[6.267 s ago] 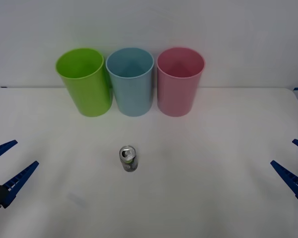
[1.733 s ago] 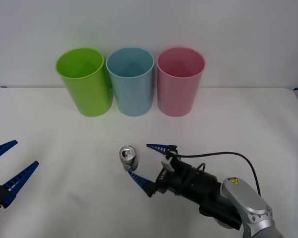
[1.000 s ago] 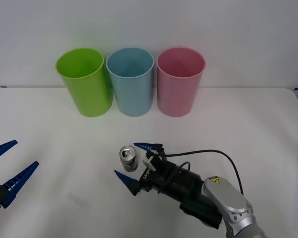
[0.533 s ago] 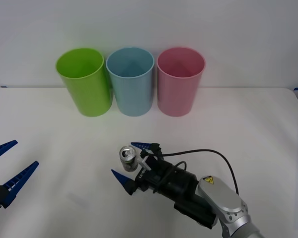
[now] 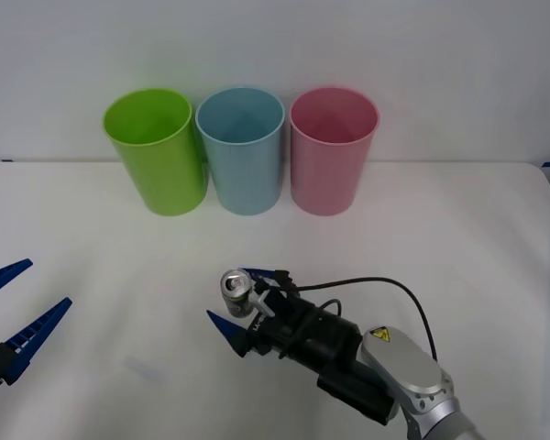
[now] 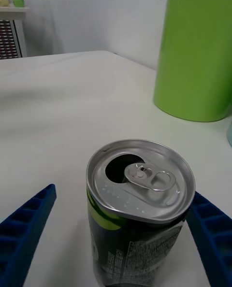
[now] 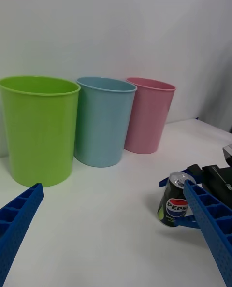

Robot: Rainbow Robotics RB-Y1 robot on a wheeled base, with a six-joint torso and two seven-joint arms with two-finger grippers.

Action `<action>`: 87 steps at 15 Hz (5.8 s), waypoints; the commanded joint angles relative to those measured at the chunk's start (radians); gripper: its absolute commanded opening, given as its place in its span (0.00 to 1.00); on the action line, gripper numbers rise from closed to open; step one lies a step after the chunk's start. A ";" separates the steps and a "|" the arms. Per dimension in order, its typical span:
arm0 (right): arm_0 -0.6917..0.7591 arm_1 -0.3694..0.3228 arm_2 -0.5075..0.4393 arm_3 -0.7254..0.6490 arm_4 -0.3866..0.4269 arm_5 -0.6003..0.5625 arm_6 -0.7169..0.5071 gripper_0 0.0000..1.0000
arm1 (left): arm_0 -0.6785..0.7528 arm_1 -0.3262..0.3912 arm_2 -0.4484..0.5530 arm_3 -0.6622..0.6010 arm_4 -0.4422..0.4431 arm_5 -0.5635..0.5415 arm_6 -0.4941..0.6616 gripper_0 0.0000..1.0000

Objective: Grasp the object on the table and drop it into the matching bin: aluminum can to the light blue bin, PET bottle to the pink bin.

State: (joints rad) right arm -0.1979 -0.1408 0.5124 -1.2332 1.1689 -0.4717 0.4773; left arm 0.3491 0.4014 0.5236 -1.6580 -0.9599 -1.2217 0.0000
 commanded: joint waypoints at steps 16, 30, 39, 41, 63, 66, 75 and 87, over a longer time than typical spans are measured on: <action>-0.006 0.001 0.009 -0.017 -0.026 0.031 -0.011 0.00 | 0.000 0.000 0.000 0.000 0.000 0.000 0.000 1.00; 0.163 -0.243 -0.002 -0.503 -0.064 0.094 -0.339 0.00 | 0.000 0.000 0.000 0.000 0.000 0.000 0.000 1.00; 0.259 -0.267 -0.123 -0.744 -0.066 0.099 -0.456 0.00 | 0.000 0.000 0.000 0.000 0.000 0.000 0.000 1.00; 0.252 -0.257 -0.144 -0.769 -0.064 0.104 -0.476 0.00 | 0.000 0.000 0.000 0.000 0.000 0.000 0.000 1.00; -0.494 -0.030 -0.204 -0.068 0.015 0.237 -0.591 0.00 | 0.000 0.000 0.000 0.000 0.000 0.000 0.000 1.00; -0.568 0.024 -0.229 0.049 0.043 0.239 -0.582 0.00 | 0.000 0.000 0.000 0.000 0.000 0.000 0.000 1.00; -0.684 0.125 -0.295 0.241 0.109 0.239 -0.531 0.00 | 0.000 0.000 0.000 0.000 0.000 0.000 0.000 1.00; -0.686 0.124 -0.321 0.241 0.143 0.237 -0.499 0.80 | 0.000 0.000 0.000 0.000 0.000 0.000 0.000 1.00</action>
State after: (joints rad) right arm -0.8846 -0.0155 0.1943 -0.9924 1.3063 -0.2335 -0.0265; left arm 0.3491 0.4014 0.5236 -1.6581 -0.9599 -1.2217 0.0000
